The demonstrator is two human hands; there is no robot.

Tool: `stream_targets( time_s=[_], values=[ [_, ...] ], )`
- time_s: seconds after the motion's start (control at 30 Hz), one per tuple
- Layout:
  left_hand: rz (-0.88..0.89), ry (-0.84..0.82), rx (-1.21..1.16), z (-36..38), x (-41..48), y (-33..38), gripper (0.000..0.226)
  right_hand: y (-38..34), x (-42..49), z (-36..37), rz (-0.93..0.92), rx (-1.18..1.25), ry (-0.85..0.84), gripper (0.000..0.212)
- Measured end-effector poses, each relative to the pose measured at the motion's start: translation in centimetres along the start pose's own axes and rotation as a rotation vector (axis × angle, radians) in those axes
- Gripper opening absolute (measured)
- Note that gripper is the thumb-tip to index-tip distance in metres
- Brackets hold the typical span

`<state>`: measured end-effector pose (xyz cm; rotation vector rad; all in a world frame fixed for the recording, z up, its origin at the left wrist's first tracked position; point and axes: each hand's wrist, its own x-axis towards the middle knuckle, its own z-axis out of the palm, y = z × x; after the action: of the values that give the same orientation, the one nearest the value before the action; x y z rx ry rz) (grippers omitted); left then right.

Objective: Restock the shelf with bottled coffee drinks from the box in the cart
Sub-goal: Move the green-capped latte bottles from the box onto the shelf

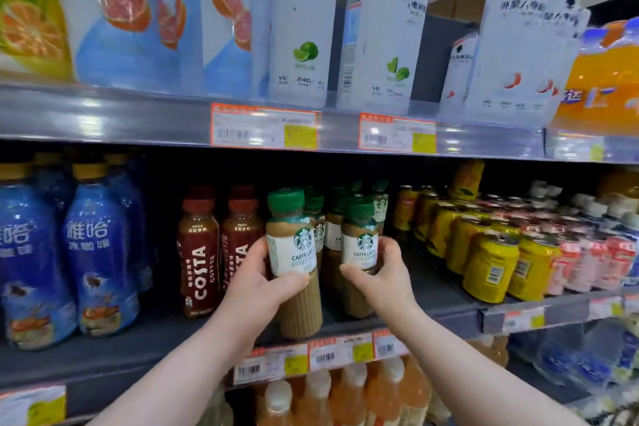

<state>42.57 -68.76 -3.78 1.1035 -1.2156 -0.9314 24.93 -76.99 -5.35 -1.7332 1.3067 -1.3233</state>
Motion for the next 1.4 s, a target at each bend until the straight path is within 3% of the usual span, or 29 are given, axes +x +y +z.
stream_targets(
  time_s=[0.3, 0.47, 0.53, 0.63, 0.8, 0.97, 1.4],
  values=[
    [-0.021, 0.114, 0.119, 2.7, 3.0, -1.9, 0.048, 3.2, 1.4, -0.4, 0.006, 0.050, -0.181, 0.059],
    [-0.064, 0.138, 0.189, 2.9, 3.7, -3.0, 0.065, 4.2, 1.9, -0.8, 0.022, -0.008, -0.312, 0.054],
    [-0.068, 0.160, 0.208, 2.7, 3.7, -3.3, 0.061, 4.3, 2.0, -0.7, 0.023, 0.007, -0.337, 0.056],
    [-0.073, 0.175, 0.298, 2.8, 3.5, -4.1, 0.053, 4.6, 2.2, -0.6, 0.024, 0.034, -0.348, 0.057],
    [-0.050, 0.265, 0.507, 3.7, 3.9, -5.4, 0.072, 4.9, 2.2, -0.5, -0.012, 0.037, -0.347, 0.058],
    [-0.038, 0.262, 0.538, 3.8, 4.1, -5.7, 0.060, 4.9, 2.3, -0.7, -0.016, 0.047, -0.396, 0.059],
    [0.000, 0.269, 0.586, 3.8, 4.2, -6.1, 0.059, 5.6, 2.7, 0.0, -0.065, -0.025, -0.392, 0.067]
  ],
)
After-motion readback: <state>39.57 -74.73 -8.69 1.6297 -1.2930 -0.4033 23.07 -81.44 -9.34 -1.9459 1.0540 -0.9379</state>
